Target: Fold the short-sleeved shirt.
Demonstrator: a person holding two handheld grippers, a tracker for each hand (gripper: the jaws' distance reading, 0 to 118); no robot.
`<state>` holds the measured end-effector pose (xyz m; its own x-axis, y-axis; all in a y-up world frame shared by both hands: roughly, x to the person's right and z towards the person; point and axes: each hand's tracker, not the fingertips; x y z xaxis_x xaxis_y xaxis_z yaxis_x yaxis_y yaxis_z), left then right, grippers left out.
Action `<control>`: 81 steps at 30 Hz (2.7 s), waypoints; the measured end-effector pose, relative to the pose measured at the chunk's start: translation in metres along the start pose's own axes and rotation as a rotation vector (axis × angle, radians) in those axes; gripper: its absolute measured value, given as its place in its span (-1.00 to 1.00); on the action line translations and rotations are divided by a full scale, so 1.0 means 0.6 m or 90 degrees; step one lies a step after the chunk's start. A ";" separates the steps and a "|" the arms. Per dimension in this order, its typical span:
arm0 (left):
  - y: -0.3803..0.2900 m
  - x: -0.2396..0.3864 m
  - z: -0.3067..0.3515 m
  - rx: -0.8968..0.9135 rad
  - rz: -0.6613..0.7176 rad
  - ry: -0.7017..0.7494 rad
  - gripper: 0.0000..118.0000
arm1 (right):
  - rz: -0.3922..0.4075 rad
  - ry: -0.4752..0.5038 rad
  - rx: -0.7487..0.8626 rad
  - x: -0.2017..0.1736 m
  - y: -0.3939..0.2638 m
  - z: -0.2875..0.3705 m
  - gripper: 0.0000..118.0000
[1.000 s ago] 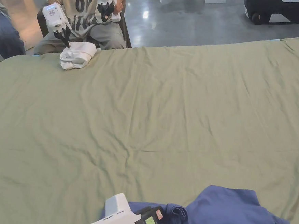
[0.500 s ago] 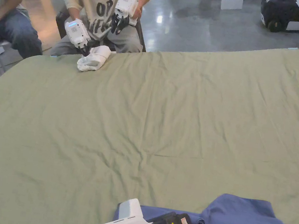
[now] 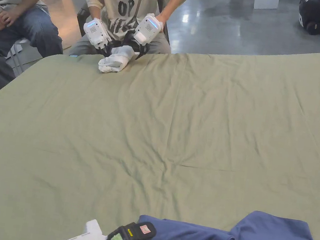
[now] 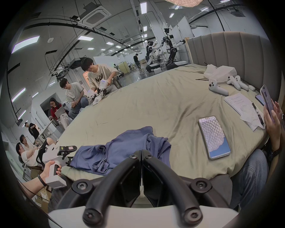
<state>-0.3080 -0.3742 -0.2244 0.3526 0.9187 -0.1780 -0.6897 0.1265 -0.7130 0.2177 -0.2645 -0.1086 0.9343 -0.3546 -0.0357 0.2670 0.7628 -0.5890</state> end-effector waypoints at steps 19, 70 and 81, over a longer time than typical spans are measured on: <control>0.065 0.114 0.138 0.104 -0.205 0.089 -0.82 | -0.007 0.030 -0.006 -0.011 -0.011 -0.022 -1.00; -0.043 0.122 -0.018 -0.060 -0.271 0.112 0.79 | 0.172 -0.027 -0.350 -0.120 0.010 -0.339 -1.00; -0.051 0.064 -0.156 -0.154 -0.188 0.080 0.24 | 0.159 -0.011 -0.291 -0.127 0.011 -0.316 -1.00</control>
<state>-0.2139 -0.3781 -0.2730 0.5980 0.8014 -0.0116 -0.3834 0.2733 -0.8822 0.1036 -0.3350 -0.2632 0.9612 -0.1803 -0.2087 -0.0908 0.5076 -0.8568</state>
